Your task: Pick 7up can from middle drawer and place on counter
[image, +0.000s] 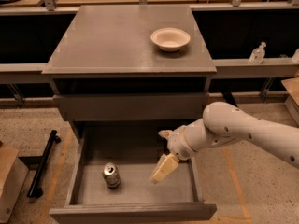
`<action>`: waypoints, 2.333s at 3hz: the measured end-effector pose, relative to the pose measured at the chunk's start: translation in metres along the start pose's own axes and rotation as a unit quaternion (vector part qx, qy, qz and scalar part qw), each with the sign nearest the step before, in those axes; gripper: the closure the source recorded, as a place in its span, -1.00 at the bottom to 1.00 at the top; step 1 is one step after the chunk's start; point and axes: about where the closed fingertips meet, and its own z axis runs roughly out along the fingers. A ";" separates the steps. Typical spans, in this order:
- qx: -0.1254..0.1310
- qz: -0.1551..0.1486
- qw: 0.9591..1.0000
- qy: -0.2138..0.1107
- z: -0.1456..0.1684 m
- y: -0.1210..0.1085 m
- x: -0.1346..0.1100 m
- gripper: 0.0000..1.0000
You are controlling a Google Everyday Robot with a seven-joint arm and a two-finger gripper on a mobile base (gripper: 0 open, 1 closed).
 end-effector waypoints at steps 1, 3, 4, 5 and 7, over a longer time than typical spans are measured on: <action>0.008 -0.012 1.000 -0.011 0.042 -0.020 0.005 -1.00; 0.010 -0.005 1.000 -0.011 0.059 -0.024 0.015 -1.00; 0.035 -0.009 0.998 -0.044 0.114 -0.048 0.018 -1.00; 0.036 -0.005 0.998 -0.046 0.118 -0.049 0.021 -1.00; 0.028 -0.012 0.998 -0.050 0.147 -0.054 0.023 -1.00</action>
Offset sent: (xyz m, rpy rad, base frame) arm 0.0205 0.0218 -0.0357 0.0170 -0.0331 0.0033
